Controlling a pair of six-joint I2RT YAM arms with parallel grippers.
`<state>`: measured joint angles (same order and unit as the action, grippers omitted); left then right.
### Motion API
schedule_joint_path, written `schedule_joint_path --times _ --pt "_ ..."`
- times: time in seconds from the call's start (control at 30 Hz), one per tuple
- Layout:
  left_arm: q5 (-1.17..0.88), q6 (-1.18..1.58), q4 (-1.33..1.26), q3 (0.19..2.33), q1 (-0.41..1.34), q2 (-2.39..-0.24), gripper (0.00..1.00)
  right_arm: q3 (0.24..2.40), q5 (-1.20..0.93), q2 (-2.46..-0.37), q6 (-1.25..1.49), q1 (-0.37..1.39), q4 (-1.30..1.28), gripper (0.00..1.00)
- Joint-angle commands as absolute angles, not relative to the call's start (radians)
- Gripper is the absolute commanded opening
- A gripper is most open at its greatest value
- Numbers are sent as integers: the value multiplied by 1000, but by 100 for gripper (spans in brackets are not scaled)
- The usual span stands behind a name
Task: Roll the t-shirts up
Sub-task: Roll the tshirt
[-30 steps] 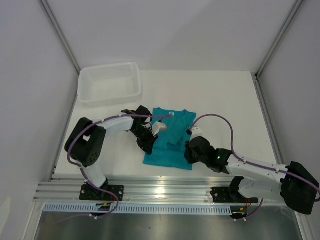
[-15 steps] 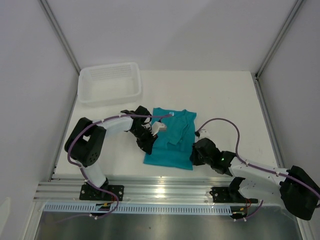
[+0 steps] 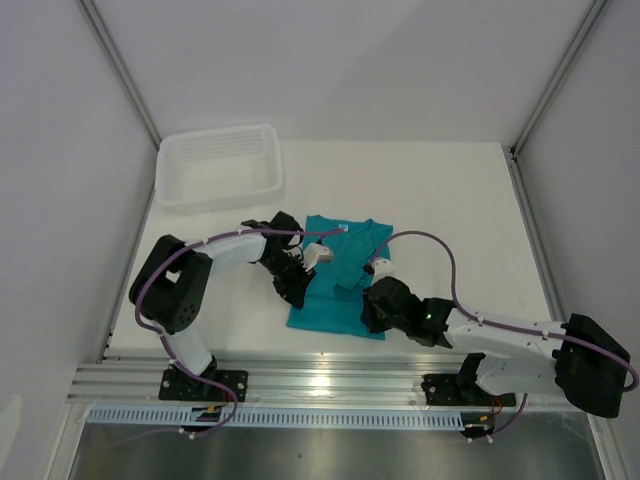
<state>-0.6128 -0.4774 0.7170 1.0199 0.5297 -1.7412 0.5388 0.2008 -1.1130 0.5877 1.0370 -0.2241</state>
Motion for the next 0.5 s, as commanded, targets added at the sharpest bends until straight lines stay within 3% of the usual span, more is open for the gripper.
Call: schedule_joint_path --times 0.0,0.47 --pt "-626 -471 698 1009 522 -1718 24 522 195 -1189 598 1040 -134 3" --pt "-652 -534 753 1049 525 -1645 36 391 121 -1175 638 956 -55 4"
